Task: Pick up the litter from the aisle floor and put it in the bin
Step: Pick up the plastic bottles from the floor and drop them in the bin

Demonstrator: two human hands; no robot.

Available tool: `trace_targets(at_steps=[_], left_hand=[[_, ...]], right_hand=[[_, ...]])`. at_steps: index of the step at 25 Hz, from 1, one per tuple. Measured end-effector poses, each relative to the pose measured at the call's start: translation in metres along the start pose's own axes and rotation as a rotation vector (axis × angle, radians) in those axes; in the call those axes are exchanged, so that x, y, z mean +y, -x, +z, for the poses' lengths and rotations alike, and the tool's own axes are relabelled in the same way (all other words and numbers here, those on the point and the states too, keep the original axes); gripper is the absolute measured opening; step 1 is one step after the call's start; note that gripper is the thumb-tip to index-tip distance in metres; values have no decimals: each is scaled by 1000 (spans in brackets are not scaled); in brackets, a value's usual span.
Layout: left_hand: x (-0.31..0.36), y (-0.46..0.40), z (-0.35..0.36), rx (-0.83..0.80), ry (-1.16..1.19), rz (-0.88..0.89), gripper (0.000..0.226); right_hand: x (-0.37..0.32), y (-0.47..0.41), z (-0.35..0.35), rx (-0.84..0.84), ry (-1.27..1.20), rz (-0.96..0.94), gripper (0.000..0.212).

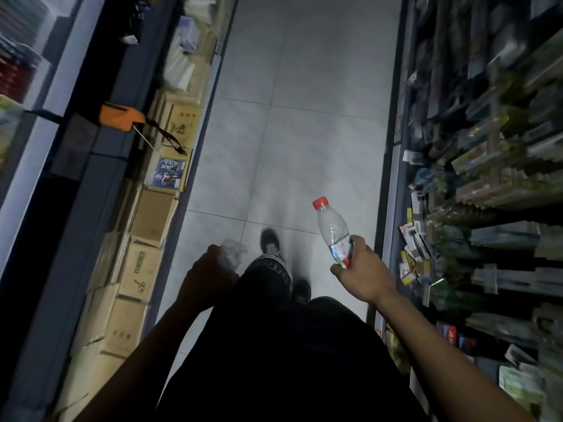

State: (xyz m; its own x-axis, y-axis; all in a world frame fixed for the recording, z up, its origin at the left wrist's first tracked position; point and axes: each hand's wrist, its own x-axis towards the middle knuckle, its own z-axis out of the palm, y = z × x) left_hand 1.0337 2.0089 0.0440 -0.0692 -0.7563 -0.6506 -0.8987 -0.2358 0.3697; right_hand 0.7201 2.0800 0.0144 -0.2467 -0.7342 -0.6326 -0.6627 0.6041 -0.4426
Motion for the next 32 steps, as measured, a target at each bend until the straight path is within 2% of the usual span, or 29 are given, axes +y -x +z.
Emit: trace_targets(at_steps=[5, 9, 13, 19, 22, 27, 32], left_hand=[[6, -68, -36, 22, 31, -101, 45], [53, -154, -96, -29, 42, -117, 43], [133, -254, -158, -1, 31, 25, 49], [294, -388, -230, 28, -71, 189, 53], [371, -449, -251, 31, -98, 229, 54], [467, -508, -273, 21, -88, 147, 45], [510, -551, -296, 12, -29, 69, 31]], right_hand=[[-73, -108, -55, 33, 8, -69, 73], [-114, -181, -101, 15, 24, -27, 73], [-123, -235, -151, 13, 48, 72, 75], [-99, -306, -233, 71, -58, 265, 81], [-91, -367, -284, 98, -89, 311, 74], [-123, -483, -389, 96, -124, 203, 74], [-189, -605, -485, 100, -54, 39, 68]])
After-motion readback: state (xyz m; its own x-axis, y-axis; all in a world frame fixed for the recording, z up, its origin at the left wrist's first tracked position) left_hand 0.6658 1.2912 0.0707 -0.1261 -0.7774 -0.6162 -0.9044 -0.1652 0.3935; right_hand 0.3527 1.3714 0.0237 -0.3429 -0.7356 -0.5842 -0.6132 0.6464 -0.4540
